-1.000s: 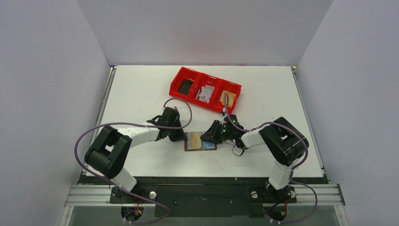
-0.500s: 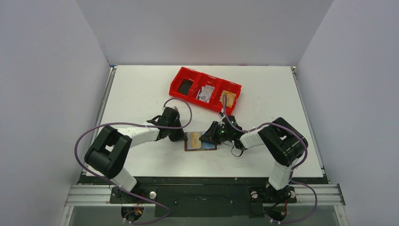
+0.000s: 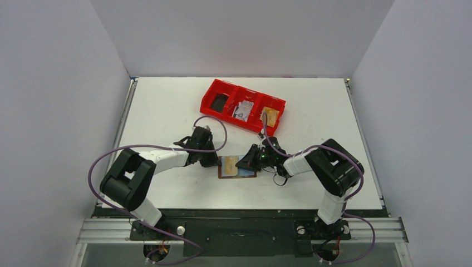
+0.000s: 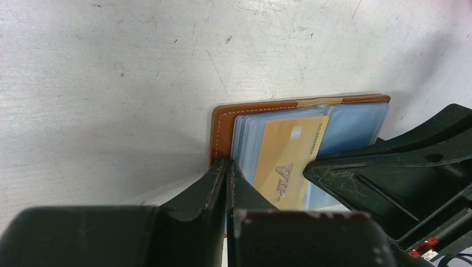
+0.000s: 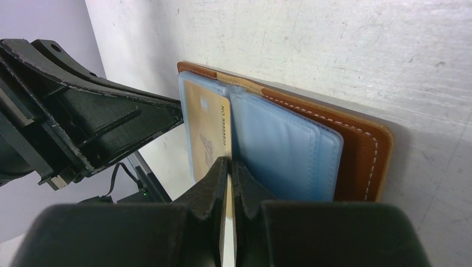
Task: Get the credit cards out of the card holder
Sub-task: Remove the credit card from the card holder.
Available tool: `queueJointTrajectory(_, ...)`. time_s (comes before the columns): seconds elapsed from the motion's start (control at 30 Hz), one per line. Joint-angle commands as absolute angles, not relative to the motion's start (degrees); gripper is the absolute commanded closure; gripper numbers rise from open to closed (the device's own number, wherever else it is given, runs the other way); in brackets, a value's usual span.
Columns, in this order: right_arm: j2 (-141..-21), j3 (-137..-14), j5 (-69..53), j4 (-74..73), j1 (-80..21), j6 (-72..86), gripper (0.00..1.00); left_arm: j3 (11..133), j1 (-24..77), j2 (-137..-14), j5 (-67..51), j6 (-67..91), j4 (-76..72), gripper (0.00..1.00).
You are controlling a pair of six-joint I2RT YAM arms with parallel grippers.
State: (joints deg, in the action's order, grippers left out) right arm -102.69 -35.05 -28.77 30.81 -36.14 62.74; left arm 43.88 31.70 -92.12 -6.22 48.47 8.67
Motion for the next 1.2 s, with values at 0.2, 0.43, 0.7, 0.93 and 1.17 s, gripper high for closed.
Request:
queueJointTrajectory(0.2, -100.4, -34.9, -26.0, 24.9, -34.5, 58.5, 1.00, 40.9, 31.7, -95.9, -1.5, 46.0, 16.3, 1.00)
queueJointTrajectory(0.43, -99.4, -34.6, -25.5, 22.8, -33.6, 57.1, 1.00, 40.9, 31.7, -96.0, -1.5, 45.8, 16.3, 1.00)
queueJointTrajectory(0.7, -98.8, -34.0, -24.6, 20.6, -32.9, 55.3, 1.00, 40.9, 31.7, -96.0, -1.5, 45.8, 16.3, 1.00)
queueJointTrajectory(0.93, -98.1, -33.3, -24.6, 19.3, -31.8, 54.3, 1.00, 40.8, 31.7, -95.9, -1.5, 45.8, 16.3, 1.00)
queueJointTrajectory(1.17, -97.5, -32.9, -24.0, 17.7, -31.1, 53.0, 1.00, 40.9, 31.7, -95.9, -1.4, 45.8, 16.3, 1.00)
